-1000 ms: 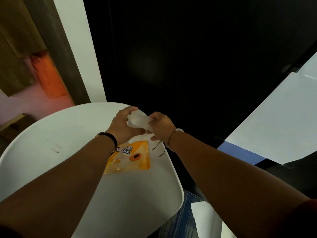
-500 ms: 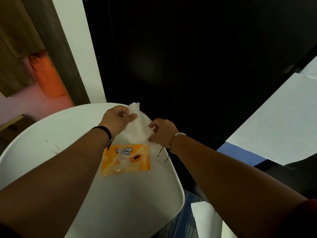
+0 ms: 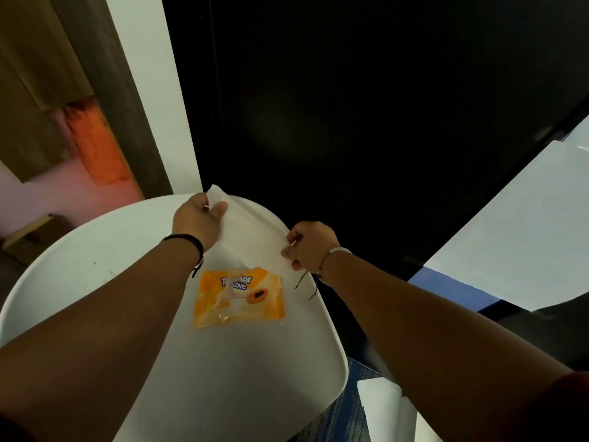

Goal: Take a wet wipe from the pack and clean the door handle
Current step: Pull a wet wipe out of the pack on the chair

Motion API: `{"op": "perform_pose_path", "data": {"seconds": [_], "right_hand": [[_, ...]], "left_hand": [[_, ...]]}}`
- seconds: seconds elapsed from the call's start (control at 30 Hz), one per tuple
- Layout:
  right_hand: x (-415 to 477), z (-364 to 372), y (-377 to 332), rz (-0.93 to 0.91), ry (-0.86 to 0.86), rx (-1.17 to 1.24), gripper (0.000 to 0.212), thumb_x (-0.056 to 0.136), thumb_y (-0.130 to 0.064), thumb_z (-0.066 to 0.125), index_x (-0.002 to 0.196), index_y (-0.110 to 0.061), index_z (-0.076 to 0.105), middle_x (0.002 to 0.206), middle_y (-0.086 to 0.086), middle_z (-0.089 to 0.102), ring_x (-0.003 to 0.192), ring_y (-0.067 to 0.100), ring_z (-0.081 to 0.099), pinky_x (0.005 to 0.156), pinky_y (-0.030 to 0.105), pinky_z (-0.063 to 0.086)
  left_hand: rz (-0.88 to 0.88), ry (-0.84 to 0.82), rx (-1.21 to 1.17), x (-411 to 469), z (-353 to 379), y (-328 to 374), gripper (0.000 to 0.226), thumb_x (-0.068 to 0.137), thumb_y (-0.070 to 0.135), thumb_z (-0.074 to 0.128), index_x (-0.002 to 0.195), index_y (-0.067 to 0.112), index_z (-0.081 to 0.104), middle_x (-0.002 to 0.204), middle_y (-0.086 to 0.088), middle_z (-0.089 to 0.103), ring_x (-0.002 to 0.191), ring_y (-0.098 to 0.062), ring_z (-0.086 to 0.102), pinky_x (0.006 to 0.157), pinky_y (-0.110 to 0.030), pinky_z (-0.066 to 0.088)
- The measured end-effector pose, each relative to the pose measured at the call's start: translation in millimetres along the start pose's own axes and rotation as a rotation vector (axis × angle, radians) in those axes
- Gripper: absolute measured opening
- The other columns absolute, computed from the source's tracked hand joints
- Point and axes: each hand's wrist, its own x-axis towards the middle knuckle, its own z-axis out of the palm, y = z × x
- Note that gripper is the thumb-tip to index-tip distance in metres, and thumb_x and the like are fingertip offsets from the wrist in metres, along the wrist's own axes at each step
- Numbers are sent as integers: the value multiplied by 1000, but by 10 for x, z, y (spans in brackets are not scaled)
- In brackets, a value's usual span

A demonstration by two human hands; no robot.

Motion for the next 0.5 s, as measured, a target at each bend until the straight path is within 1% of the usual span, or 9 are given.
{"op": "perform_pose_path", "data": {"seconds": [0.07,0.13,0.17,0.2,0.27,0.33,0.4,0.43,0.5], "right_hand": [[0,-3,-6,7,27,33,21,80,-13,69,68,-17,52,60,2,59,48,12,62,53,22,56],[-12,-3,-4,17,32,76,23,83,-17,65,65,-18,51,54,0,57,43,6,57,44,15,51],[-22,-8,-10,17,34,83,21,85,-20,63,67,-17,53,55,0,57,44,6,56,45,16,52],[-26,-11,-14,14,39,67,20,87,-23,61,70,-15,57,57,1,58,47,8,57,51,21,55],[-18,-22,-19,-7,29,-95,22,89,-28,55,84,-9,64,72,6,62,67,17,61,71,31,55],[-17,-14,-44,-39,23,-265,27,90,-29,53,104,-9,64,98,11,64,92,23,60,83,33,49],[-20,0,-63,-93,76,-237,35,85,-29,59,117,-15,58,117,11,58,105,27,56,88,34,47],[-23,5,-84,-129,118,-177,38,82,-28,62,118,-16,57,118,10,57,105,27,56,88,34,46],[-39,12,-148,-189,175,-8,31,81,-24,64,109,-13,59,99,5,61,90,23,57,80,32,48]], "left_hand": [[7,18,-6,-16,-27,-22,38,93,36,51,114,6,59,104,-17,63,98,-37,57,95,-47,46],[8,15,-23,-29,-64,-32,36,90,40,55,104,8,60,99,-16,63,93,-36,58,91,-45,49],[-8,-8,-71,-37,-81,-24,33,88,42,57,96,10,60,94,-14,62,88,-34,57,85,-42,49],[-35,-59,-139,-58,-97,-4,31,86,43,59,90,12,59,90,-11,61,84,-31,56,78,-38,49],[-115,-244,-309,-137,-109,71,24,87,39,61,85,15,62,88,-7,63,82,-24,56,72,-32,50],[-166,-424,-463,-208,-100,154,6,89,19,61,85,16,65,90,-5,67,85,-20,62,72,-26,56],[-137,-528,-491,-250,-74,205,12,87,3,60,86,13,67,93,-8,67,85,-20,64,66,-18,58],[-112,-540,-467,-255,-53,219,13,85,1,61,87,12,67,94,-10,68,84,-21,64,67,-18,58],[-67,-512,-370,-283,-34,260,12,81,3,68,92,9,68,94,-14,68,80,-23,64,72,-24,57]]}}
